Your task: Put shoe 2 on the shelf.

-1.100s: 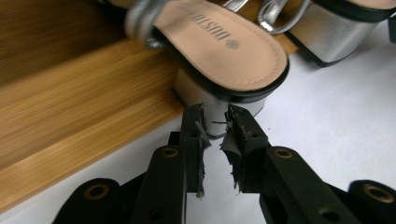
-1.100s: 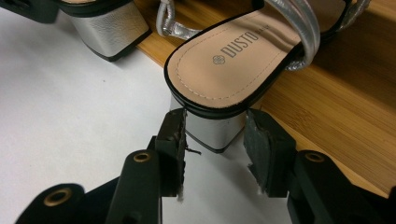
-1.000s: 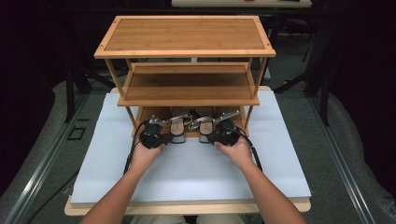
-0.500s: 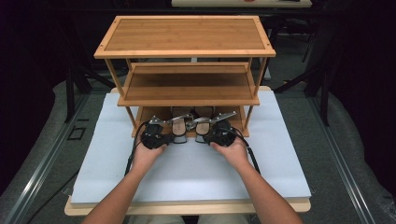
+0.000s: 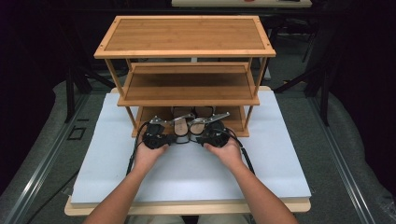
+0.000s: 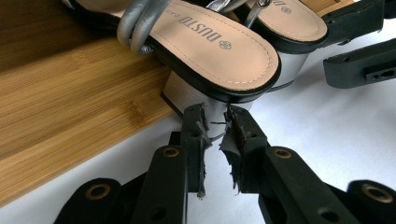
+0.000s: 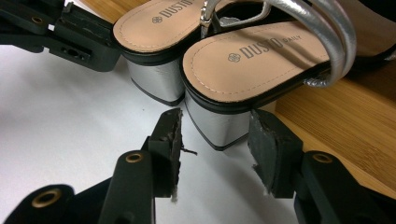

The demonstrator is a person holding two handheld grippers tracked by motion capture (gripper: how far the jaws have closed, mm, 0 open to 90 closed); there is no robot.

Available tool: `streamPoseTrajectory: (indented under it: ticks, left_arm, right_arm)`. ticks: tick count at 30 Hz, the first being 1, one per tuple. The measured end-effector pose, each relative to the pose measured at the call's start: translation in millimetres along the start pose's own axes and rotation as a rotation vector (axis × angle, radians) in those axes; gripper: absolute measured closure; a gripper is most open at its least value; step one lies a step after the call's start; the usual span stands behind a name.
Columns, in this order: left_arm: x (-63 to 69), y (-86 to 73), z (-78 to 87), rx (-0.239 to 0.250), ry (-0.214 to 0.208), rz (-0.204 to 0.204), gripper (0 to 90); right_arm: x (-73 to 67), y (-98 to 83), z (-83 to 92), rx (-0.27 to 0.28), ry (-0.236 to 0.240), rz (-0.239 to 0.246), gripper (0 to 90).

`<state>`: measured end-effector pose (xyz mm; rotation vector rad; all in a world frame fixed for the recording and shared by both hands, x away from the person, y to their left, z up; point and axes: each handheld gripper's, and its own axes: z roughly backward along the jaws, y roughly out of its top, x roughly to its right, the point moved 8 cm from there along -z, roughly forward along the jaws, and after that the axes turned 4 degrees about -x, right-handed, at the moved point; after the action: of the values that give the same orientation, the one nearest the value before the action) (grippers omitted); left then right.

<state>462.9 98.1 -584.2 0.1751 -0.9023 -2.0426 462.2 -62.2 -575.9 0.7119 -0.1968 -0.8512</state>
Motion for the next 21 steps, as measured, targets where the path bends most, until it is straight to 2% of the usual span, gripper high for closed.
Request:
streamPoseTrajectory:
  ticks: [3,6,9,12,15,16,17,21]
  left_arm:
    - [-0.1,-0.2,0.0,0.001,-0.01,0.005,77.4]
    - [-0.3,-0.5,0.1,0.0,-0.01,0.005,77.4]
    - [-0.4,-1.6,0.8,-0.006,-0.003,-0.002,76.4]
    - [-1.0,-4.0,2.2,-0.006,0.009,-0.006,76.0]
    - [-4.8,-7.1,7.3,-0.011,0.016,-0.003,75.9]
    - [-6.5,-8.0,9.4,-0.009,0.02,-0.002,75.9]
    - [-8.2,-8.9,11.5,-0.007,0.023,0.001,75.7]
    - [-13.5,-13.5,22.5,0.0,0.036,0.007,75.6]
  right_arm:
    - [0.5,-0.2,0.4,-0.007,-0.005,-0.017,54.0]
    - [-0.3,0.2,-0.2,0.003,0.008,-0.014,53.5]
    - [0.4,-0.6,-0.1,0.005,-0.017,-0.01,53.3]
    - [0.6,-3.3,2.0,0.006,0.009,-0.006,53.4]
    - [3.7,-7.0,7.3,0.005,-0.006,-0.008,53.5]
    - [3.8,-7.8,9.5,0.013,0.007,-0.01,53.5]
    - [5.9,-11.1,15.7,0.0,-0.02,-0.018,53.6]
    - [6.5,-13.7,24.0,0.017,0.008,0.004,53.7]
